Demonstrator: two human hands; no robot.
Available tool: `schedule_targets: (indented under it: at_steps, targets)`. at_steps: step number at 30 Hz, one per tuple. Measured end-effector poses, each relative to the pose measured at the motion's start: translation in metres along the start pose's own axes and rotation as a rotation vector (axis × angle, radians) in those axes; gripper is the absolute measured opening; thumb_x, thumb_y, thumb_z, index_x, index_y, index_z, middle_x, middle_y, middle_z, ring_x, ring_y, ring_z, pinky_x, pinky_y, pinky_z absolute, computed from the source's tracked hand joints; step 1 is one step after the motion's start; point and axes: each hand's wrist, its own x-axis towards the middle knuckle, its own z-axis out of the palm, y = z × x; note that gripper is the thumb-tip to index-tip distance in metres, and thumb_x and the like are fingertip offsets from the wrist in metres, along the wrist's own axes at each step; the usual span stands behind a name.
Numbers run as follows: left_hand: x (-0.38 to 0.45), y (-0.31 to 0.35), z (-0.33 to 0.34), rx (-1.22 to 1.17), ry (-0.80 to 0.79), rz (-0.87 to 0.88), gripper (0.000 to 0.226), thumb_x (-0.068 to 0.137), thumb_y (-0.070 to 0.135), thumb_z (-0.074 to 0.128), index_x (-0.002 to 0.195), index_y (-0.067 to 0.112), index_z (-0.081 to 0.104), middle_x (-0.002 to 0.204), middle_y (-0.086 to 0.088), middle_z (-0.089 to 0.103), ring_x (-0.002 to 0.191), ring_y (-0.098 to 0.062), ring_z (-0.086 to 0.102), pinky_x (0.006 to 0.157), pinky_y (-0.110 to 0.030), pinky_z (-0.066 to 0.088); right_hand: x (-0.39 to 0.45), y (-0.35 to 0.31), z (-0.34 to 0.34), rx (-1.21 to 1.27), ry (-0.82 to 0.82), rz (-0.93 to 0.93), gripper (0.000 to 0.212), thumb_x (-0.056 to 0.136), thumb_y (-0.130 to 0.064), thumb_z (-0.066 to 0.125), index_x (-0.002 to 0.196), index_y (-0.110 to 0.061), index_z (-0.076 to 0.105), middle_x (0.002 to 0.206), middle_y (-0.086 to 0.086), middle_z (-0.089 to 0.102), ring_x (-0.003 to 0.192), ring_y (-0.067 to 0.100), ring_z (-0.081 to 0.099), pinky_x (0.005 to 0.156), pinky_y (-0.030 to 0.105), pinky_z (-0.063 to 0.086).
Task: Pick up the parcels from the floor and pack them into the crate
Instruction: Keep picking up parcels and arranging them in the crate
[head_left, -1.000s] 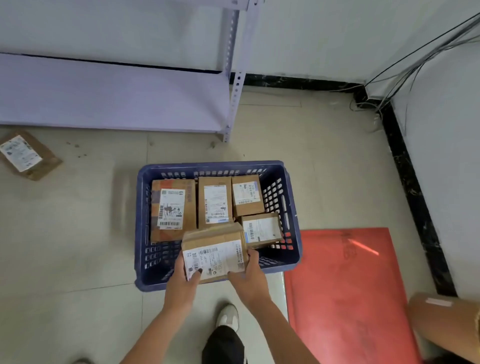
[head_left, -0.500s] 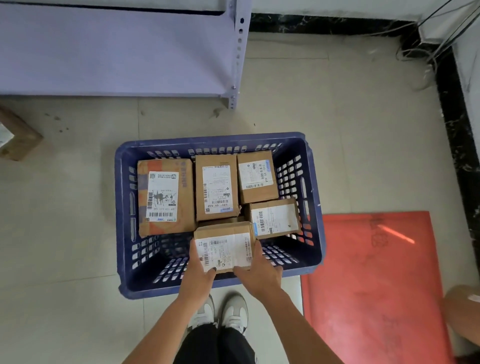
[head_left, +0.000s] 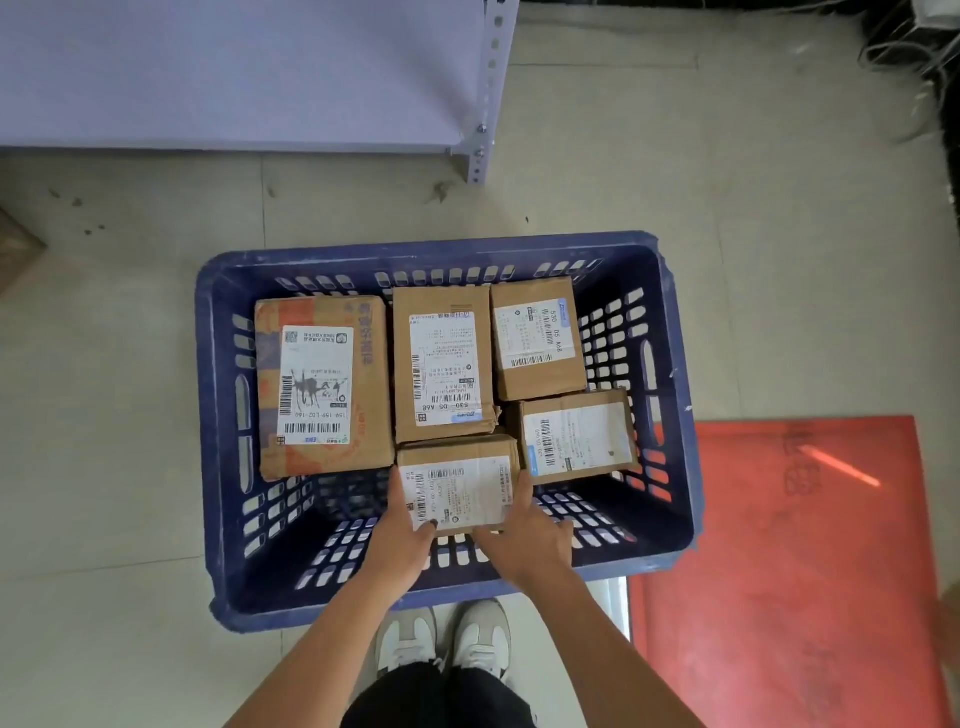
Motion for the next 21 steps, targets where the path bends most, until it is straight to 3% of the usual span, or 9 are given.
schedule_targets:
  at_steps: [1, 3, 8, 9, 11, 13, 15, 17, 21]
  targets:
    - [0.001, 0.0, 0.0, -0.013, 0.001, -0.002, 0.072, 0.09, 0.0, 0.044, 0.145, 0.028, 0.005, 0.141, -0.004, 0.047, 0.107, -0.019, 0.057, 0.062, -0.006, 0.044, 0.001, 0.0, 0.001, 0.002, 0.009, 0.003, 0.087, 0.086, -0.045, 0.047, 0.147, -0.016, -0.008, 0.129, 0.003, 0.056, 0.118, 0.026, 0.054, 0.113, 0.049, 0.015]
    - [0.003, -0.001, 0.001, -0.036, -0.009, -0.006, 0.073, 0.091, 0.0, 0.044, 0.146, 0.029, 0.004, 0.142, -0.004, 0.047, 0.121, -0.024, 0.052, 0.081, -0.019, 0.04, 0.003, 0.0, 0.0, 0.016, 0.014, 0.02, 0.085, 0.085, -0.041, 0.048, 0.144, -0.02, -0.009, 0.123, 0.004, 0.06, 0.114, 0.027, 0.058, 0.113, 0.05, 0.016]
    - [0.002, 0.003, -0.003, -0.032, -0.027, -0.027, 0.071, 0.092, 0.006, 0.045, 0.147, 0.027, 0.006, 0.142, -0.005, 0.047, 0.12, -0.026, 0.053, 0.087, -0.025, 0.04, 0.002, 0.004, -0.007, 0.075, -0.007, 0.009, 0.066, 0.085, -0.03, 0.048, 0.134, -0.021, 0.005, 0.12, 0.001, 0.062, 0.11, 0.028, 0.06, 0.111, 0.05, 0.019]
    - [0.0, 0.002, -0.003, -0.02, -0.035, -0.03, 0.07, 0.092, 0.008, 0.045, 0.147, 0.025, 0.005, 0.141, -0.006, 0.047, 0.114, -0.023, 0.057, 0.082, -0.019, 0.042, 0.0, 0.005, -0.009, 0.07, 0.003, 0.001, 0.06, 0.085, -0.029, 0.048, 0.13, -0.021, 0.009, 0.116, 0.0, 0.063, 0.107, 0.028, 0.061, 0.11, 0.05, 0.02]
    - [-0.007, 0.001, -0.005, 0.011, -0.029, -0.039, 0.069, 0.093, 0.009, 0.044, 0.148, 0.021, 0.004, 0.137, -0.008, 0.052, 0.079, -0.011, 0.062, 0.057, -0.006, 0.043, -0.009, 0.01, -0.013, 0.04, 0.042, -0.007, 0.053, 0.087, -0.028, 0.048, 0.126, -0.02, 0.013, 0.111, 0.0, 0.064, 0.102, 0.026, 0.062, 0.108, 0.05, 0.023]
    - [-0.019, 0.0, -0.008, 0.039, 0.014, -0.03, 0.067, 0.094, 0.01, 0.044, 0.148, 0.018, 0.006, 0.126, -0.014, 0.06, 0.057, -0.004, 0.052, 0.038, -0.007, 0.038, -0.022, 0.015, -0.017, 0.001, 0.076, -0.015, 0.054, 0.087, -0.026, 0.05, 0.128, -0.02, 0.015, 0.112, 0.0, 0.064, 0.101, 0.025, 0.062, 0.106, 0.048, 0.028]
    - [-0.034, -0.001, -0.016, 0.081, 0.067, 0.006, 0.063, 0.094, 0.013, 0.045, 0.148, 0.018, 0.011, 0.126, -0.013, 0.06, 0.066, -0.01, 0.059, 0.048, -0.007, 0.045, -0.036, 0.014, -0.02, -0.045, 0.104, -0.043, 0.055, 0.087, -0.026, 0.052, 0.128, -0.019, 0.016, 0.11, 0.001, 0.064, 0.102, 0.025, 0.061, 0.103, 0.045, 0.031]
    - [-0.051, -0.002, -0.027, 0.144, 0.09, 0.008, 0.062, 0.094, 0.013, 0.044, 0.148, 0.018, 0.013, 0.128, -0.008, 0.058, 0.081, -0.014, 0.062, 0.061, -0.017, 0.047, -0.052, 0.008, -0.022, -0.085, 0.117, -0.068, 0.055, 0.086, -0.025, 0.051, 0.128, -0.019, 0.017, 0.112, 0.002, 0.062, 0.104, 0.026, 0.06, 0.102, 0.044, 0.033]
    - [-0.091, -0.008, -0.054, 0.177, 0.147, 0.031, 0.059, 0.093, 0.009, 0.043, 0.146, 0.017, 0.018, 0.139, -0.007, 0.047, 0.12, -0.02, 0.051, 0.093, -0.024, 0.042, -0.084, -0.014, -0.026, -0.063, 0.14, -0.14, 0.062, 0.086, -0.021, 0.052, 0.134, -0.02, 0.014, 0.117, 0.001, 0.058, 0.107, 0.024, 0.057, 0.101, 0.043, 0.036]
